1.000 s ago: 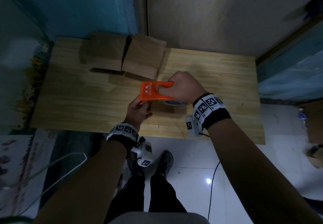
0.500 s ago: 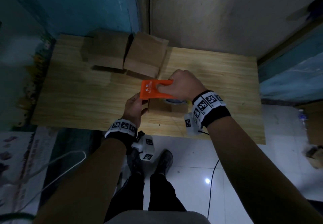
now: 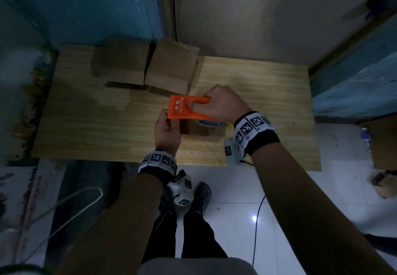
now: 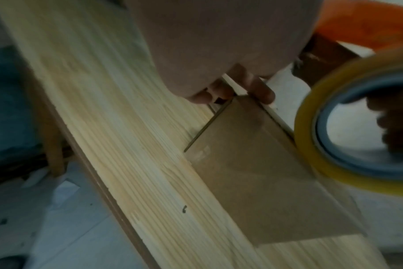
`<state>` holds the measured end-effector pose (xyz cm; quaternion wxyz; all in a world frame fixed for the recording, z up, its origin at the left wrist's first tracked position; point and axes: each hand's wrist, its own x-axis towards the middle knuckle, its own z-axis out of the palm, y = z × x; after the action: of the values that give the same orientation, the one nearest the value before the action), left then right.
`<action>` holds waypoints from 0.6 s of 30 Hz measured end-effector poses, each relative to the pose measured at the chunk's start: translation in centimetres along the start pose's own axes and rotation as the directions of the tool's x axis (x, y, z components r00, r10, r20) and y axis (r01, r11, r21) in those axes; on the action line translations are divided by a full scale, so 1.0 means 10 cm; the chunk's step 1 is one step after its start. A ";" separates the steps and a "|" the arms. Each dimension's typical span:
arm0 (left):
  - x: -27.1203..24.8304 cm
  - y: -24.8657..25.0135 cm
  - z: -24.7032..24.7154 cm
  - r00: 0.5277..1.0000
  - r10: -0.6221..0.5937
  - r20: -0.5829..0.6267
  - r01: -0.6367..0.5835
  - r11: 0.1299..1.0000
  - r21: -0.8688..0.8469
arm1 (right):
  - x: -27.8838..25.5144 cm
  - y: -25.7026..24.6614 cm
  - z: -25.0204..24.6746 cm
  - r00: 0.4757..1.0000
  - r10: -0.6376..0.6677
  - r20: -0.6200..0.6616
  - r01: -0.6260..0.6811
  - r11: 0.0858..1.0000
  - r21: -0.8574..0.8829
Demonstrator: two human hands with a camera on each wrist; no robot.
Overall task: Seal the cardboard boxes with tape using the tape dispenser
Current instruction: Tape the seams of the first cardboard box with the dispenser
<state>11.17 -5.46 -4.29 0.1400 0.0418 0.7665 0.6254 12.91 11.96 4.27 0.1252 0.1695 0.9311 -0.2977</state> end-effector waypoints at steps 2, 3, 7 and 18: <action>0.00 -0.02 0.00 1.000 0.017 0.000 -0.017 0.999 0.045 | 0.01 -0.01 0.01 1.000 -0.004 -0.006 0.004 1.000 -0.019; 0.01 -0.01 -0.01 1.000 0.016 -0.006 -0.015 0.998 0.058 | 0.02 -0.01 0.01 1.000 -0.005 0.002 0.005 1.000 -0.015; 0.05 0.03 -0.03 1.000 -0.023 -0.015 0.024 0.992 0.124 | 0.03 0.08 -0.06 0.999 0.000 0.047 -0.004 0.996 0.094; 0.03 0.06 -0.01 0.989 -0.144 -0.021 0.145 0.989 0.033 | 0.01 0.13 -0.04 1.000 0.000 0.010 -0.001 0.990 0.140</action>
<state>10.79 -5.36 -3.74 0.1772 -0.0172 0.7796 0.6005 13.33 13.25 3.90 0.1176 0.1765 0.9074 -0.3629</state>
